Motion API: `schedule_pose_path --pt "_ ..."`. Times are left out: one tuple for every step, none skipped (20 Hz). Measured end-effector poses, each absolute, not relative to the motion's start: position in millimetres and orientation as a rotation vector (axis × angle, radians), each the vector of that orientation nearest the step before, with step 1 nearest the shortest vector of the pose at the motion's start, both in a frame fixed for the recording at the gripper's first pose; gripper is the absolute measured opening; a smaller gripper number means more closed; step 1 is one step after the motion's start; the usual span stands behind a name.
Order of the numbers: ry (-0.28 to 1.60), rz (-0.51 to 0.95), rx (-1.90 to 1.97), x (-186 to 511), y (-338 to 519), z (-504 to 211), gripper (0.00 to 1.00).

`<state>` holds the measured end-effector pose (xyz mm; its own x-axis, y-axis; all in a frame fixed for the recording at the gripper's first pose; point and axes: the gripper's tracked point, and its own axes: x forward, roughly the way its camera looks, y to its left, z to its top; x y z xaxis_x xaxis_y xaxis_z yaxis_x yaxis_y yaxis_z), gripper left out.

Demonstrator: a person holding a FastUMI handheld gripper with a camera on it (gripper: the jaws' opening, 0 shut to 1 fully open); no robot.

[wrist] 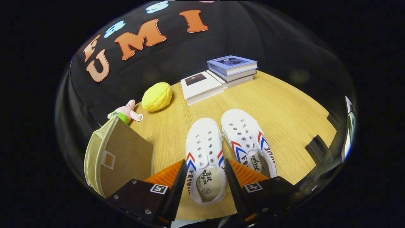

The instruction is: Open the storage box then place both shoes into the box .Put the left shoe in first, then the right shoe, with the right side of both shoes facing outward in a uniform manner.

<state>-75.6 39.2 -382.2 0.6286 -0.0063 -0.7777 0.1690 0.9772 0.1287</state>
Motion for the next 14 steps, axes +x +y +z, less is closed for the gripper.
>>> schedule_pose_path --pt "0.898 -0.119 0.19 -75 34 -390 0.69" --pt "0.906 -0.138 0.178 -74 30 -397 0.63" --pt "0.915 -0.151 0.171 -72 27 -403 0.6" --pt "0.927 -0.158 0.167 -72 25 -408 0.55" --pt "0.946 -0.157 0.165 -71 24 -414 0.53" --pt "0.96 -0.152 0.166 -71 25 -421 0.48" --pt "0.973 -0.149 0.166 -71 25 -425 0.46" --pt "0.98 -0.145 0.16 -70 24 -428 0.42" --pt "0.982 -0.135 0.168 -71 26 -428 0.39" --pt "0.982 -0.133 0.171 -69 27 -429 0.34" --pt "0.99 -0.128 0.166 -70 26 -430 0.32" --pt "0.994 -0.135 0.164 -69 25 -430 0.32" --pt "0.995 -0.128 0.16 -69 26 -429 0.32" --pt "0.991 -0.12 0.157 -68 27 -429 0.29"
